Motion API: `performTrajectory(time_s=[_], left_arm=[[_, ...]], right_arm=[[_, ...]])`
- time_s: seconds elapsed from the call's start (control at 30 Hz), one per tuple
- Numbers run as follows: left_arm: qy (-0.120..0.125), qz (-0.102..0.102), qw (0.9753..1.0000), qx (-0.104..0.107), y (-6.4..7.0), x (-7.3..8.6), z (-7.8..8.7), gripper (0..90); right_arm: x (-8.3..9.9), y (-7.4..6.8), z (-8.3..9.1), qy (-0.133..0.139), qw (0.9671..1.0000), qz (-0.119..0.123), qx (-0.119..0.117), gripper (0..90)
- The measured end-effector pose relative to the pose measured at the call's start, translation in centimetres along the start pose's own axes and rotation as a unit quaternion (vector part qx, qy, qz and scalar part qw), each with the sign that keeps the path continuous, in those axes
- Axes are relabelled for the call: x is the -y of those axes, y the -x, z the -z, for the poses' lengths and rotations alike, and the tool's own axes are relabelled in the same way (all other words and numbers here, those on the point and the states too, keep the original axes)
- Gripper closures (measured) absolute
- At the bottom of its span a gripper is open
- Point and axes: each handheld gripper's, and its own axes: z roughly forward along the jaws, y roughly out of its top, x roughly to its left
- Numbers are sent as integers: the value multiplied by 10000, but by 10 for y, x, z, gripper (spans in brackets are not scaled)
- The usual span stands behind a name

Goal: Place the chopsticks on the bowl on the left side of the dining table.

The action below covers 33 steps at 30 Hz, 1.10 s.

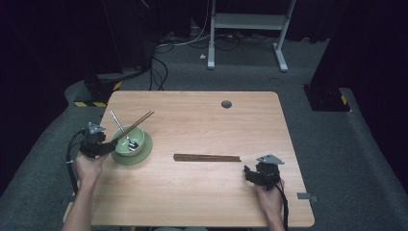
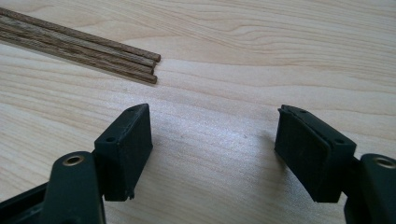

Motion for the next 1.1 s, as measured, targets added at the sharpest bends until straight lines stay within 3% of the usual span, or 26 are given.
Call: performTrajectory(time_s=[0.43, 0.67, 0.9, 1.1], left_arm=[[-104, 109, 9996, -219, 0, -6, -12, 398], [-173, 51, 9994, -298, 0, -11, -13, 389], [-98, 101, 9997, -213, 1, -12, -10, 380], [-155, -47, 9998, -138, 8, -24, -9, 369]], right_arm=[[1, -1, 1, -8, 10000, -14, -1, 268], [1, -1, 1, -8, 10000, -6, -4, 268], [1, -1, 1, -4, 10000, 9, -16, 268], [1, -1, 1, -4, 10000, 10, -15, 268]])
